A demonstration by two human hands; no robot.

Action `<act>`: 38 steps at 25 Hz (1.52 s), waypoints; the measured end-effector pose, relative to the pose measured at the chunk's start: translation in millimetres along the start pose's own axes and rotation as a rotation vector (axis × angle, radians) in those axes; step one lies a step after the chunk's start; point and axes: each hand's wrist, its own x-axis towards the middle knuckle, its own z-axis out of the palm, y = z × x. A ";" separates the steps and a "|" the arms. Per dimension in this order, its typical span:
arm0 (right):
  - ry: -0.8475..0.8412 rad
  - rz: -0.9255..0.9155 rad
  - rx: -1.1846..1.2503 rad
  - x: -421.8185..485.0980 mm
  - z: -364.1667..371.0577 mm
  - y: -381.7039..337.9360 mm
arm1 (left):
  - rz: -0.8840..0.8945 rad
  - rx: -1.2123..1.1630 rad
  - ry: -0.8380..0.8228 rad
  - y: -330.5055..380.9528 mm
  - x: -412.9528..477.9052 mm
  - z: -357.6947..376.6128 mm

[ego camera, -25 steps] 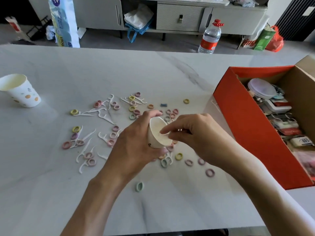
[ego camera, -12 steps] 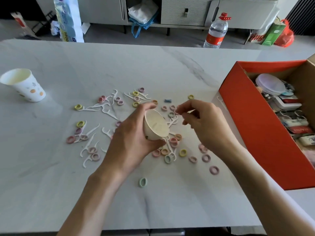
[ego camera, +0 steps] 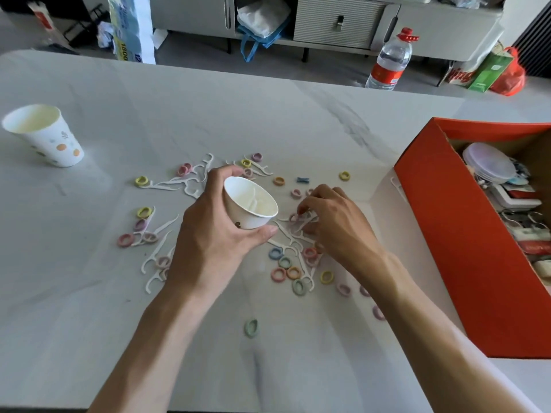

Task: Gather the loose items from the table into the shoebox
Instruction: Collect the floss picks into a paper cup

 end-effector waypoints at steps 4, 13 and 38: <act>0.000 -0.006 -0.038 -2.2 2.5 -0.8 | -0.014 0.001 -0.010 3.6 0.3 -2.1; -0.085 0.080 -0.077 -17.6 -6.3 -12.7 | -0.031 0.013 -0.042 8.3 -2.5 -4.1; -0.065 0.134 -0.113 3.0 0.1 -22.2 | -0.034 0.061 -0.069 3.3 -0.5 6.0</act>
